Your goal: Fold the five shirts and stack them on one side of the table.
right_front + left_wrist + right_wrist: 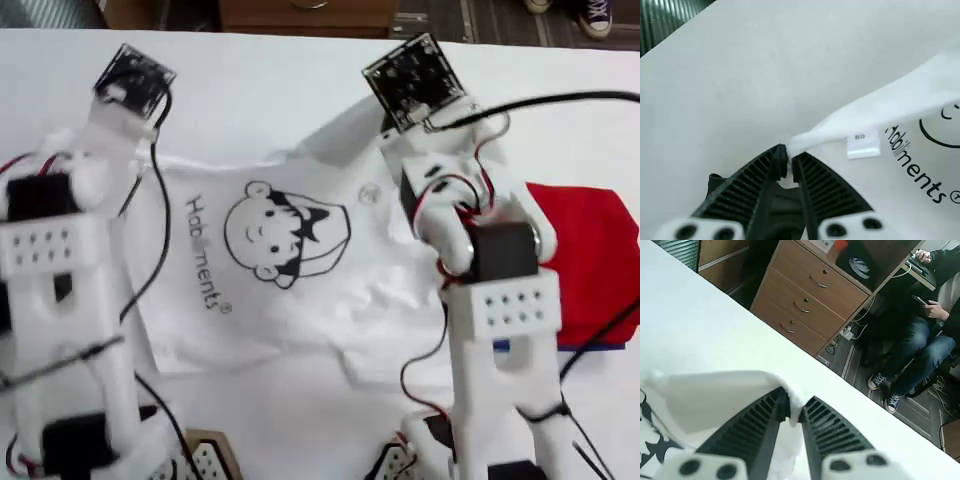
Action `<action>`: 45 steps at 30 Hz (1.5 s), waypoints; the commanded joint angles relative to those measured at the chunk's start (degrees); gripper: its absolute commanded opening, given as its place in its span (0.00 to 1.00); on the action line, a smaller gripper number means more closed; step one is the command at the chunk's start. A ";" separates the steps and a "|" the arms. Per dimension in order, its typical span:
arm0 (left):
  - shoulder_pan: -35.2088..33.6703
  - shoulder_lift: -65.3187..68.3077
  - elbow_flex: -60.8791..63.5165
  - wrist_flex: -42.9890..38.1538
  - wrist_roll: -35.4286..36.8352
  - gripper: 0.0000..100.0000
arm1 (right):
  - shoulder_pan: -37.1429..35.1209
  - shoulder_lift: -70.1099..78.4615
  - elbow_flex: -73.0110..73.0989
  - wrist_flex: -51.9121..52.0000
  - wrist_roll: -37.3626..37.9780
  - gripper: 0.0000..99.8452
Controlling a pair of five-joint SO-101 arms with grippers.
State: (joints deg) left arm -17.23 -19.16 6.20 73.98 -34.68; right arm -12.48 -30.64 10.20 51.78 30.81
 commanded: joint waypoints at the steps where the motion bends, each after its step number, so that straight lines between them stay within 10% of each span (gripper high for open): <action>1: 1.76 6.59 -8.22 0.70 0.18 0.02 | -0.13 4.18 -0.79 -4.09 0.09 0.02; 20: 2.73 34.55 -43.82 27.87 -3.16 0.02 | -0.75 32.13 -29.45 16.04 0.18 0.02; 32: 0.70 18.73 -18.24 28.48 -8.79 0.02 | -0.66 32.13 -38.15 44.18 0.35 0.02; 45: 0.53 1.85 10.07 28.31 -13.27 0.02 | 0.84 15.43 -19.60 46.02 0.53 0.02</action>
State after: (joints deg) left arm -16.18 -13.54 14.37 101.23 -47.52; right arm -12.22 -7.43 -14.33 97.41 30.81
